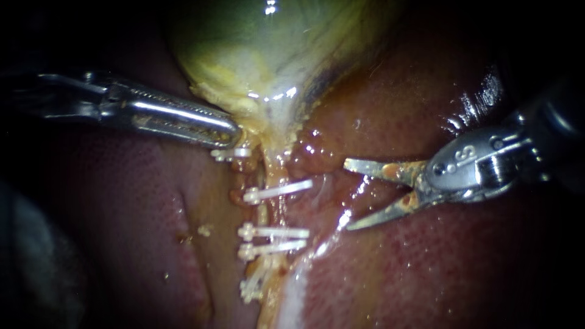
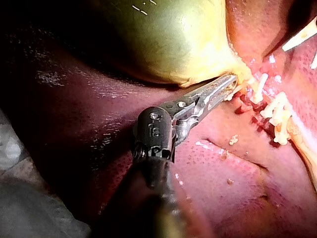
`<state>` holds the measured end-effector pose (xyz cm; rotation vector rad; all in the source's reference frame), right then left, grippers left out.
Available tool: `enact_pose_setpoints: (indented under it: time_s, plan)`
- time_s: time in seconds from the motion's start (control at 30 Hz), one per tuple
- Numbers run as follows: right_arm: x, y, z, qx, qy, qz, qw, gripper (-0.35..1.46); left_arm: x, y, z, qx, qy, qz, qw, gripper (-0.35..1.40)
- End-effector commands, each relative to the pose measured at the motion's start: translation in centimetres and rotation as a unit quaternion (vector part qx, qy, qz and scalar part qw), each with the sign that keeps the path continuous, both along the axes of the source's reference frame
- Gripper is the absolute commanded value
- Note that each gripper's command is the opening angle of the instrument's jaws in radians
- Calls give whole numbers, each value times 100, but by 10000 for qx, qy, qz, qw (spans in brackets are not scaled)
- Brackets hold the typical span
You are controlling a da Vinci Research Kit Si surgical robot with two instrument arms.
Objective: Go to the cutting position right tube
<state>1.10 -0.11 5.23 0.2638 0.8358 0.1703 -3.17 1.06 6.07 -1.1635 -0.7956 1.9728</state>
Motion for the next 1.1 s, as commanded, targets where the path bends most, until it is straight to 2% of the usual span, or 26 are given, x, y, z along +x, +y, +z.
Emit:
enact_pose_setpoints:
  time_s: [0.03, 0.13, 0.2, 0.33, 0.37, 0.47, 0.67, 0.83, 0.97, 1.1]
  plan:
    - [0, 0, 0, 12, 7, -10, 10000, 145, 3, -1, -2, 3, -7, 8, 10000, -35]
    - [0, 0, -1, 24, 25, -13, 10000, 145, 16, 1, -13, 32, -36, 42, 10000, -35]
    - [1, 1, -1, 27, 38, -5, 10000, 145, 27, 4, -23, 21, -6, -9, 10000, -35]
    - [1, 3, -4, 48, 82, 7, 10000, 145, 45, 16, -47, 35, 57, -98, 9999, -35]
    - [1, 4, -5, 62, 113, 11, 9999, 145, 48, 20, -53, 59, 60, -167, 9998, -35]
    - [1, 5, -8, 89, 149, 5, 9998, 145, 50, 25, -61, -12, 73, -175, 9998, -35]
    - [12, 4, -7, 213, 305, -116, 9992, 140, 47, 21, -58, -28, 86, -189, 9998, -35]
    - [30, 2, 6, 699, 237, 61, 9973, 138, 47, 21, -59, -27, 86, -189, 9998, -35]
    - [39, -3, 21, 1099, 162, 211, 9936, 138, 47, 21, -58, -27, 86, -190, 9998, -35]
    - [45, -6, 33, 1324, 153, 217, 9908, 138, 46, 21, -58, -29, 88, -192, 9998, -35]
